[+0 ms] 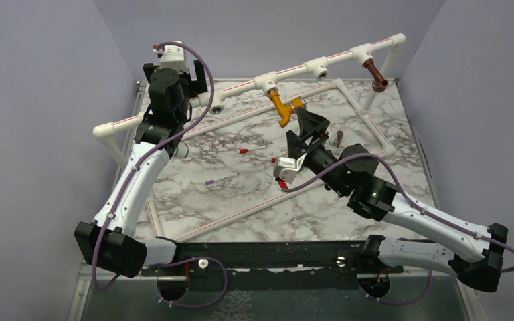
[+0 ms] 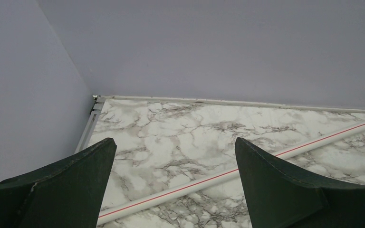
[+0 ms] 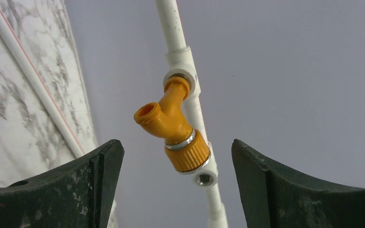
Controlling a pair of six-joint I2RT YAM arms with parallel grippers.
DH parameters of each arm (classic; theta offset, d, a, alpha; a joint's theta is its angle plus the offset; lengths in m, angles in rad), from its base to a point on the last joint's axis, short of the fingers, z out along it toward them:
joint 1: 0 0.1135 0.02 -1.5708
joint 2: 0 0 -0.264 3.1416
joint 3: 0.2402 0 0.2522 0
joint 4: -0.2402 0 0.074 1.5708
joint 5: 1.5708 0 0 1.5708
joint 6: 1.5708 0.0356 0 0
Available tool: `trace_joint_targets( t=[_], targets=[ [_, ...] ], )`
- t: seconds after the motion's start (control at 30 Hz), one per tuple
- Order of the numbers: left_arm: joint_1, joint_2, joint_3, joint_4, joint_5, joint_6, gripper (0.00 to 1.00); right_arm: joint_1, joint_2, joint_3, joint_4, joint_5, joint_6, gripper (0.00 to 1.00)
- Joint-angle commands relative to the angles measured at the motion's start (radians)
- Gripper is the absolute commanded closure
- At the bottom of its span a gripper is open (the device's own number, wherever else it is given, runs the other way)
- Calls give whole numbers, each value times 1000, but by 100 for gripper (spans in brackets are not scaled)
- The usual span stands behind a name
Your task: Install the water faucets
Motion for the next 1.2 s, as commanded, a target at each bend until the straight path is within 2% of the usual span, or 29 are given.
trace_joint_targets(
  t=[0.0,0.17,0.3,0.6,0.9,1.0,1.17],
  targets=[
    [-8,58,-43,-147,42,-17,4,-2,43,-7,134,6,-275,14],
    [-8,63,-43,-147,46,-18,4,-2,106,-14,197,42,-380,16],
    [-8,65,-43,-147,44,-17,4,-2,145,2,200,55,-401,20],
    [-8,69,-41,-147,43,-13,4,-16,203,24,223,115,-387,35],
    [-8,72,-39,-150,40,-14,4,-44,229,29,259,109,-352,44],
    [-8,74,-39,-151,40,-14,4,-46,242,37,273,102,-340,52],
    [-8,75,-39,-152,40,-14,4,-46,254,43,304,85,-301,71]
  ],
)
